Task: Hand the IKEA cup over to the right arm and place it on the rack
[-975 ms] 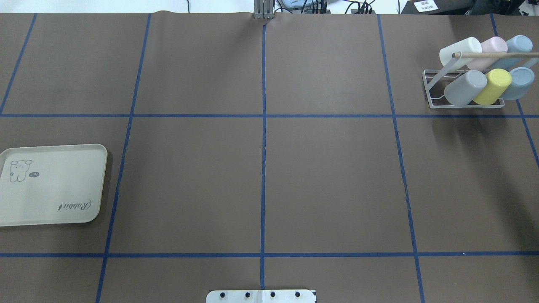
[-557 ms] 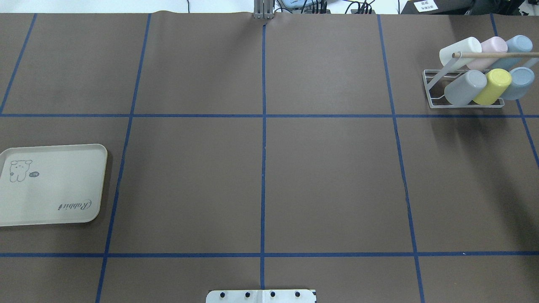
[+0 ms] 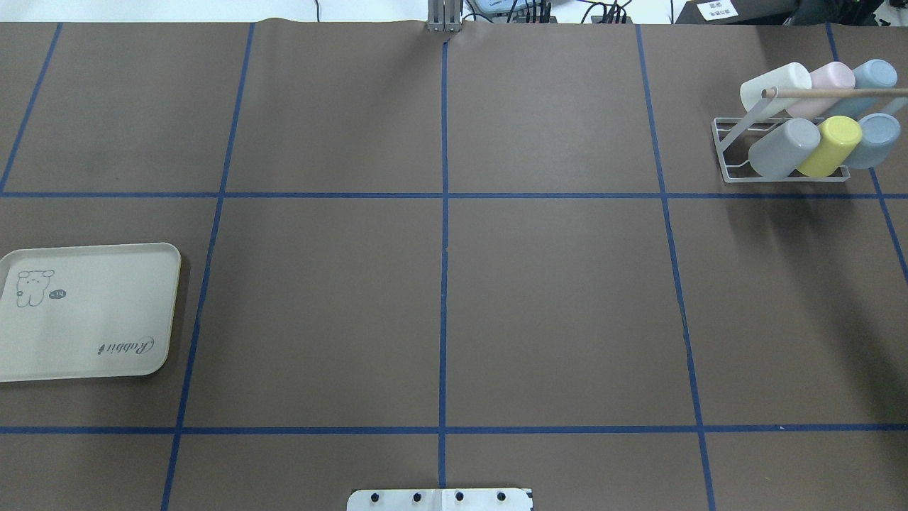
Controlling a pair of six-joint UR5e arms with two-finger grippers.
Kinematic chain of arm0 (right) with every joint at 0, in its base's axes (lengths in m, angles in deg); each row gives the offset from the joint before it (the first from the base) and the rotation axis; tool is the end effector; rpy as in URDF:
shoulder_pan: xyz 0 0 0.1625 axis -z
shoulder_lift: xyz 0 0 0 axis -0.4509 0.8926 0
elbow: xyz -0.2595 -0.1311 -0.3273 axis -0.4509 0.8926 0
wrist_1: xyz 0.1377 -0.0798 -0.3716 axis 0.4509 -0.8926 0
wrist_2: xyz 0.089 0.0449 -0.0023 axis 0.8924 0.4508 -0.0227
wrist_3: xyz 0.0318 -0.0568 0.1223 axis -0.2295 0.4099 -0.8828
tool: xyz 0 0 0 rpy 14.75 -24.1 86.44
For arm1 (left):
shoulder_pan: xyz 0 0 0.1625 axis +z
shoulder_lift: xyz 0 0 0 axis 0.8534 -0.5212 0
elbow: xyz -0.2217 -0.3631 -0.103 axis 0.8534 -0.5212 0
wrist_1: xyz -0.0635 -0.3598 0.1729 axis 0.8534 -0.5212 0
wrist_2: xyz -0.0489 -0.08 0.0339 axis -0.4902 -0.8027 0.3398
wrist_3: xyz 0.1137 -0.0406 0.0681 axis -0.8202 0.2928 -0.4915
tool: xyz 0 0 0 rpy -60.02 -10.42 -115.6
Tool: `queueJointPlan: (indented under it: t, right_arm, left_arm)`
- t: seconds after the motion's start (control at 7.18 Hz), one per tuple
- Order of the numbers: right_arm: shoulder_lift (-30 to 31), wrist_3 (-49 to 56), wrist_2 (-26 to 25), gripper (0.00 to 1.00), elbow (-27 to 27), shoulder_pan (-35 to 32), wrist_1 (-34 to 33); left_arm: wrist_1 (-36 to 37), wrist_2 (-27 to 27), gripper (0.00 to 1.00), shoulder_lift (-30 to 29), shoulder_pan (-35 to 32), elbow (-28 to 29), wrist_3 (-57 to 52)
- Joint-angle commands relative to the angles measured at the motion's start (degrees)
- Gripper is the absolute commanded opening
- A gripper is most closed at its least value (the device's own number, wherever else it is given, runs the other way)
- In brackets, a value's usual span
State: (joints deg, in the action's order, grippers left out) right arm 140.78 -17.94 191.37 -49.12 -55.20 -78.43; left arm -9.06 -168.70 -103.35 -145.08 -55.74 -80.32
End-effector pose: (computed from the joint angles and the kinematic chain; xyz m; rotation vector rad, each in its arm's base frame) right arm -0.0204 -0.4721 0.6148 0.1507 -0.6878 -0.3349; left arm -0.0017 -0.4903 0.6394 0.1161 0.8252 0.1366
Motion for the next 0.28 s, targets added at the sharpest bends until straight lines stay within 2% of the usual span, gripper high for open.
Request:
queueJointPlan:
  t: [0.0, 0.14]
  right_arm:
    - [-0.4, -0.1, -0.1, 1.0, 0.9, 0.0, 0.1]
    - [-0.4, -0.2, 0.0, 1.0, 0.8, 0.0, 0.1]
  left_arm:
    - [0.6, 3.2, 1.0, -0.2, -0.4, 0.5, 0.1]
    - [0.7, 3.2, 1.0, 0.1, -0.5, 0.5, 0.1]
